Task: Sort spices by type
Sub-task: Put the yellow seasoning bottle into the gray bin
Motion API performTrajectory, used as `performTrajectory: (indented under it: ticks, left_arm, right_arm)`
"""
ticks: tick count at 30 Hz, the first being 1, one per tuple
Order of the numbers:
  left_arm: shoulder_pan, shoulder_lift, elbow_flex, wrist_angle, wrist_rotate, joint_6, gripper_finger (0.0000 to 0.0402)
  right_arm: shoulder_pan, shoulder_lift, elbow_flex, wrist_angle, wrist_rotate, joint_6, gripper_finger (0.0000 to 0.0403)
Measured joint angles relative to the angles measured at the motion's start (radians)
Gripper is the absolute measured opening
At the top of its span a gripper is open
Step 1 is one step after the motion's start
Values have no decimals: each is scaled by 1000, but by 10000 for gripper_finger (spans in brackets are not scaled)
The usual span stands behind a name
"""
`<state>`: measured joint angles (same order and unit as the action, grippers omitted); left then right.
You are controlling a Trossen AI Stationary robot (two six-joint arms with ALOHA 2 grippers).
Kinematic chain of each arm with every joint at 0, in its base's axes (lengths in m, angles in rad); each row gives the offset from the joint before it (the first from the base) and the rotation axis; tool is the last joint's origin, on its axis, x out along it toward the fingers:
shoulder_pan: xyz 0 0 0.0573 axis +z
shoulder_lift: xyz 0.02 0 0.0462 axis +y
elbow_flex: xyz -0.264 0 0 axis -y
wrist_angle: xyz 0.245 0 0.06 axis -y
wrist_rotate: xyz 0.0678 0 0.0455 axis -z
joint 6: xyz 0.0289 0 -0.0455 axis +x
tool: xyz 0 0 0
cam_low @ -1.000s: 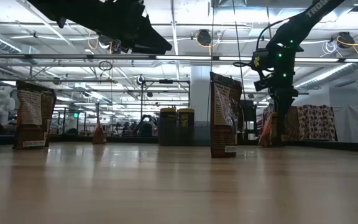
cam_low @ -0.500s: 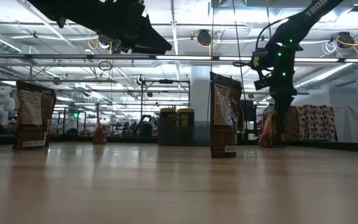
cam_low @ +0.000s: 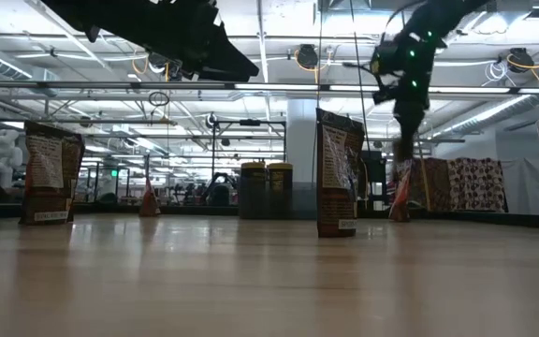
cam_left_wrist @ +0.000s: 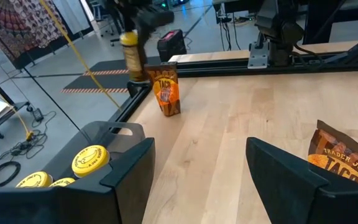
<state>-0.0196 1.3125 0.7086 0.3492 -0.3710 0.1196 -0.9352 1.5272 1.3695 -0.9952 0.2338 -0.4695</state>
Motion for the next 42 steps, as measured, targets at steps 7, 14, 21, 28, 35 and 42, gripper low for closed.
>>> performTrajectory:
  ticks: [7,14,21,28,35,42]
  left_arm:
    - [0,0,0,0,0,0,254]
    - [0,0,0,0,0,0,254]
    - [0,0,0,1,0,0,254]
    - [0,0,0,0,0,-1,254]
    - [0,0,0,0,0,0,254]
    - [0,0,0,-2,0,1,254]
  right_arm:
    - [88,0,113,5,-29,47,198]
    - [217,7,120,115,-161,104,198]
    - [326,64,122,256,-157,117,198]
    - [341,160,122,336,-147,113,198]
    - [337,232,122,390,-148,107,198]
    - [333,316,173,387,-156,106,199]
